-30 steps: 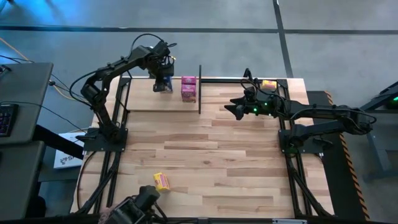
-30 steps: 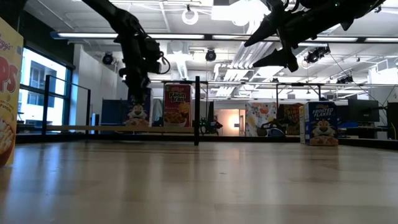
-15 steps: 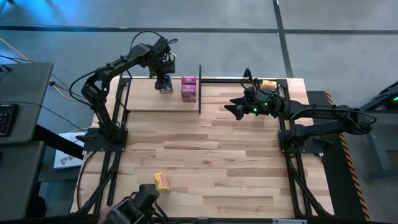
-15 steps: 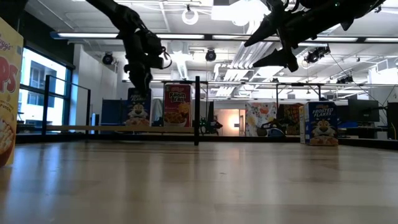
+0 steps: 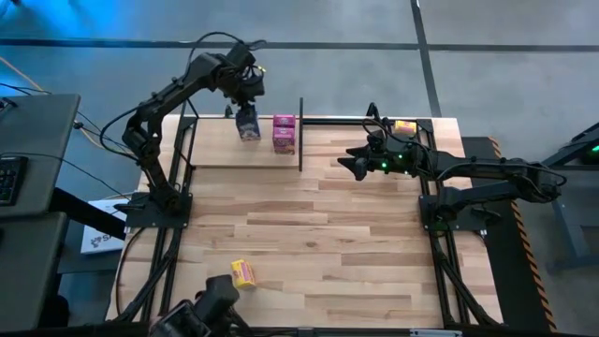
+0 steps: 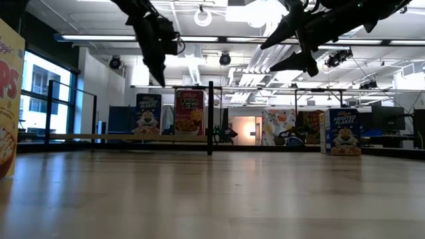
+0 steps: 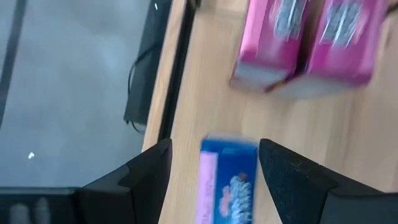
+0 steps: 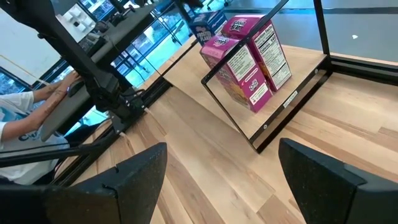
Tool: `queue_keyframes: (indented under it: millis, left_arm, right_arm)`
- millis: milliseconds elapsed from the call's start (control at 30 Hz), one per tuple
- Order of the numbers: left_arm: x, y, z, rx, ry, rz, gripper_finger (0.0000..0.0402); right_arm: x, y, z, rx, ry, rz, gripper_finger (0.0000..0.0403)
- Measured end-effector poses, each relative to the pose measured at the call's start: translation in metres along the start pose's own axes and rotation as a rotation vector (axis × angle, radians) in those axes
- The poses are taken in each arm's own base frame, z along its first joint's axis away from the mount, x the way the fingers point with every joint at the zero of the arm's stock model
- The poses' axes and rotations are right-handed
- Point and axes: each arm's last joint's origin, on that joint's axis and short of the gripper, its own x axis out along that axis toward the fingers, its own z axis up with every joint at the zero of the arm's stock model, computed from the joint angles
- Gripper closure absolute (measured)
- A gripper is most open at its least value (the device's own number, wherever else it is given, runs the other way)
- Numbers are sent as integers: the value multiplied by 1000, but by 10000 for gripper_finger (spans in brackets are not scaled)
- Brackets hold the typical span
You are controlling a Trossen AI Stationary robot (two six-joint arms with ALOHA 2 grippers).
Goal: Stack cereal on shelf
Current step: Put the bottom blue cereal box on the shelf, then align the blue cereal box on the shelf
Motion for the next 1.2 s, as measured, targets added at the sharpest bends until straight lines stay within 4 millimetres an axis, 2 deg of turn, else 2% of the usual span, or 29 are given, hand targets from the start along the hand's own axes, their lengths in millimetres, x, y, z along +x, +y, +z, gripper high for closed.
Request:
queue_keyframes:
  millis: [200,367,533,700,767,900,1067,1200]
  left_arm:
    - [-20,-7,19,-125,-138,-38,169]
    - [-41,-11,28,-299,-362,-161,173]
    - [-69,-22,27,-401,-563,-185,174]
    - [-93,-50,20,-410,-805,-177,174]
    - [-99,-64,15,-414,-908,-184,174]
    - [-104,-92,4,-405,-1089,-248,174]
    - [-108,-115,-4,-387,-1241,-322,174]
    - [-111,-124,-5,-372,-1257,-354,174]
  right_arm:
    - [-2,-3,11,-14,-74,8,98]
    - [-17,-17,39,12,-99,-117,98]
    - [-43,-22,81,-48,32,-331,98]
    - [-61,-37,110,-135,292,-550,98]
    - [-62,-50,113,-183,432,-599,98]
    - [-57,-75,109,-212,657,-578,98]
    - [-54,-95,106,-179,780,-587,98]
    - [-49,-104,104,-252,860,-641,98]
